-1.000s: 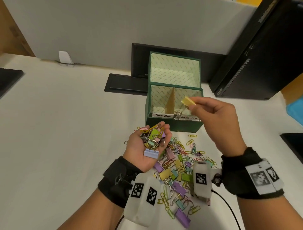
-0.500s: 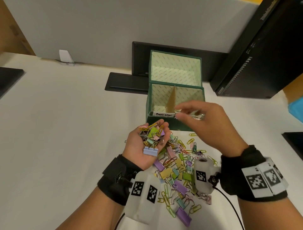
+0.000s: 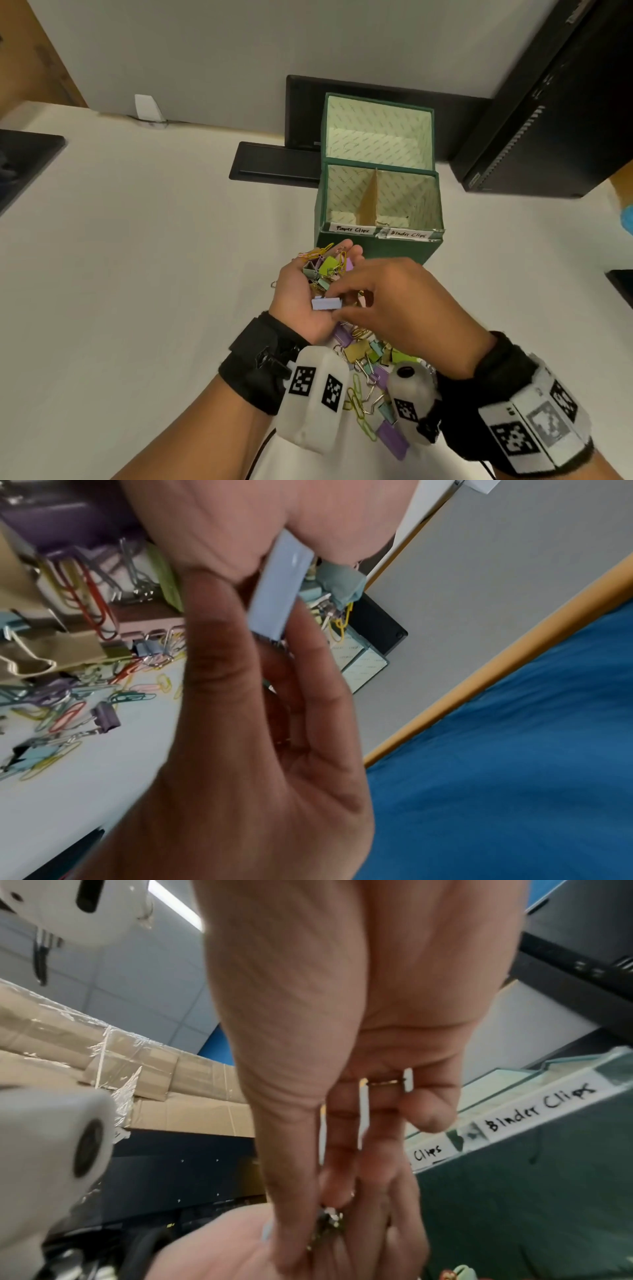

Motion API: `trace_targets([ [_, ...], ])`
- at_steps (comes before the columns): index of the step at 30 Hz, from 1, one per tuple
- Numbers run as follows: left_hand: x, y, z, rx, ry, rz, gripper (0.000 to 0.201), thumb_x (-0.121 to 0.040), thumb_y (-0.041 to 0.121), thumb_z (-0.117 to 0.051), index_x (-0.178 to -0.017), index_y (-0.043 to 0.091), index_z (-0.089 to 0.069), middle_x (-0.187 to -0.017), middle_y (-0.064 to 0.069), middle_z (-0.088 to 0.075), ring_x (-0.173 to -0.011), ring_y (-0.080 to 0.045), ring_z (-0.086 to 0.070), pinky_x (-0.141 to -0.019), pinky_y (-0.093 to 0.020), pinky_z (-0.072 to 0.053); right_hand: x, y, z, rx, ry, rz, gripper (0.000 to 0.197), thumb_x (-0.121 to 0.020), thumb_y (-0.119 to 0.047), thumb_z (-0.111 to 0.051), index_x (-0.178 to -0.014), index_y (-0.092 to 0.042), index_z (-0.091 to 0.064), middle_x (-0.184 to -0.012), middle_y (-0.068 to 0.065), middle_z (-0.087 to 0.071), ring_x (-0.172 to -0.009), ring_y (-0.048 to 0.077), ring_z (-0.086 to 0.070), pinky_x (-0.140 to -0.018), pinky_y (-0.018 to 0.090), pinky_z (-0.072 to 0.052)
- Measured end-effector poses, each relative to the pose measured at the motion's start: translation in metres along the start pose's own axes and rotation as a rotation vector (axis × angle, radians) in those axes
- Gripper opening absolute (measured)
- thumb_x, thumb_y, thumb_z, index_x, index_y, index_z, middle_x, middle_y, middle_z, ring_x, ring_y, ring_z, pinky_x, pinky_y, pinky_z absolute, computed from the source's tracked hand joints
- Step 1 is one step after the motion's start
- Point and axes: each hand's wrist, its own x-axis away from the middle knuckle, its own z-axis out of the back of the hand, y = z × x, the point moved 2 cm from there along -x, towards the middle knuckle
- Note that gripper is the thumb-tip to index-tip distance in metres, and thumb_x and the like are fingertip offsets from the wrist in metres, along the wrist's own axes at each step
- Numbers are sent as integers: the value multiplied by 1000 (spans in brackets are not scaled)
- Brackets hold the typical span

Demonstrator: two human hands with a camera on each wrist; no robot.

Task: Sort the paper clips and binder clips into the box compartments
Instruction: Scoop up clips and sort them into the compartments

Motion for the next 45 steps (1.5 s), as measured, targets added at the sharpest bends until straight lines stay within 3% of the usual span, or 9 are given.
trace_targets([
  [7, 4, -1, -1, 24, -34, 3, 39, -93, 22, -41, -115, -3, -61, -103, -24, -67, -92, -33, -66, -60, -34, -60, 7, 11, 9, -573, 189, -31, 21, -82, -22, -78, -102, -26, -78, -88, -10, -71, -81, 8, -64, -70, 17, -48],
  [11, 3, -6, -2, 6, -36, -32, 43, -94, 17, -41, -128, -6, -54, -128, -31, -55, -111, -35, -58, -94, -39, -51, 7, 15, 17, -794, 274, -90, 22, -83, -16, -74, -105, -18, -77, -81, -3, -76, -66, 9, -67, -61, 21, -53],
  [15, -1, -11, 0, 49, 1, -27, 41, -98, 25, -40, -104, -6, -66, -96, -23, -69, -78, -31, -70, -71, -40, -61, 2, 28, 37, -845, 524, -161, 22, -84, -13, -73, -106, -15, -75, -72, -3, -74, -52, 6, -58, -52, 14, -47],
  [25, 3, -19, -2, 29, -4, 33, 45, -98, 26, -41, -101, -9, -69, -96, -24, -69, -73, -32, -71, -63, -40, -61, -23, 79, 55, -398, 731, -393, 21, -88, -27, -68, -109, -26, -73, -84, -7, -74, -75, 6, -70, -69, 30, -60],
  [32, 6, -14, -4, 58, -5, 16, 44, -98, 26, -41, -109, -9, -65, -98, -24, -69, -74, -34, -71, -63, -42, -61, -17, 78, 50, -112, 446, -390, 35, -90, -25, -68, -124, -29, -66, -124, -4, -66, -102, 11, -59, -86, 28, -48],
  [37, 5, -13, -6, 50, -14, -19, 47, -99, 24, -37, -97, -11, -69, -99, -27, -70, -79, -37, -72, -71, -50, -58, -2, 44, 49, -296, 257, -201, 14, -79, -44, -72, -92, -38, -76, -81, -16, -70, -77, 3, -60, -61, 14, -45],
  [39, 5, -13, -7, 37, -30, -26, 48, -100, 23, -35, -97, -11, -68, -100, -29, -69, -81, -39, -71, -71, -50, -59, 1, 35, 44, -275, 91, -164, 18, -75, -49, -74, -89, -39, -77, -78, -15, -69, -74, 4, -60, -59, 18, -46],
  [42, 6, -13, -6, 6, -27, -6, 45, -100, 25, -33, -110, -8, -63, -102, -29, -68, -76, -37, -72, -51, -37, -58, 1, 31, 35, -179, 29, -159, 27, -70, -52, -77, -94, -37, -77, -76, -17, -63, -73, -3, -55, -58, 15, -40],
  [45, 4, -13, -4, -33, 1, -10, 46, -100, 25, -32, -113, -6, -62, -110, -30, -66, -86, -37, -71, -60, -34, -60, -2, 30, 24, -101, 65, -226, 27, -72, -56, -75, -91, -37, -78, -73, -18, -59, -69, 0, -53, -59, 21, -37],
])
